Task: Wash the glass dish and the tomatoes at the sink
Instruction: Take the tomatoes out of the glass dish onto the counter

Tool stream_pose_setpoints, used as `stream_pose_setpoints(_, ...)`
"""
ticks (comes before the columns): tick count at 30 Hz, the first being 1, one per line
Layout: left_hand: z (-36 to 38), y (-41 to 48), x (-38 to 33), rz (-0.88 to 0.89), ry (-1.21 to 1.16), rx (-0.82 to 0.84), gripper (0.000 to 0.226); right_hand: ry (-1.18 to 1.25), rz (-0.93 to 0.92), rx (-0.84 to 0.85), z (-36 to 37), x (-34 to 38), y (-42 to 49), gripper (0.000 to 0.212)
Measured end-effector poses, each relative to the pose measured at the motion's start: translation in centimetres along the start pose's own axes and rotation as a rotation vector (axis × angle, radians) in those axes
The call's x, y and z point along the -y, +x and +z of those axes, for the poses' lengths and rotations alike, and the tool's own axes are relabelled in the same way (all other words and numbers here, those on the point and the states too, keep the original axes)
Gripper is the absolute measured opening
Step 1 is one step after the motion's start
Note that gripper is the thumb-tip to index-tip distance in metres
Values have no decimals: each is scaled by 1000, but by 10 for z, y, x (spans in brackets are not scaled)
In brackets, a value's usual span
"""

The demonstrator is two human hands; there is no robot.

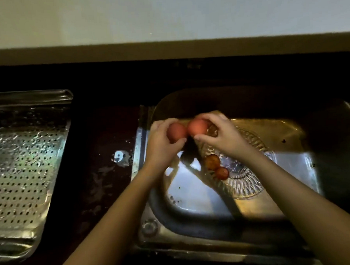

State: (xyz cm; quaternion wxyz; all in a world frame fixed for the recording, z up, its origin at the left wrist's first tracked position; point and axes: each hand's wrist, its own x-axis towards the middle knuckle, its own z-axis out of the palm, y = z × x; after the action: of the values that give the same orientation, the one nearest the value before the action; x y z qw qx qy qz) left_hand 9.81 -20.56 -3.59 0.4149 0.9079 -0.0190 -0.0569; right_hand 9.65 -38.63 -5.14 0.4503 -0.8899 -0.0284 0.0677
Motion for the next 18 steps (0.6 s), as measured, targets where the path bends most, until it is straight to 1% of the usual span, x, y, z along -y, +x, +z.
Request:
stream_pose_setpoints(4, -51, -16, 27, -32, 38, -138, 53, -5, -145, 50, 28, 49, 23, 51)
stream_pose_setpoints(8, -85, -30, 57, -115, 34, -240, 51, -54, -214, 133, 67, 85, 41, 52)
stream_pose_setpoints(11, -98, -37, 77, -164, 21, -262, 52, -94, -228, 194, 98, 99, 48, 53)
stream_pose_setpoints(14, -102, -41, 92, -184, 32, -273, 52, -185, -221, 211, 121, 106, 51, 54)
stream_pose_setpoints(18, -104, -43, 102, -218, 5, -251, 52, -255, -198, 218, 135, 107, 52, 55)
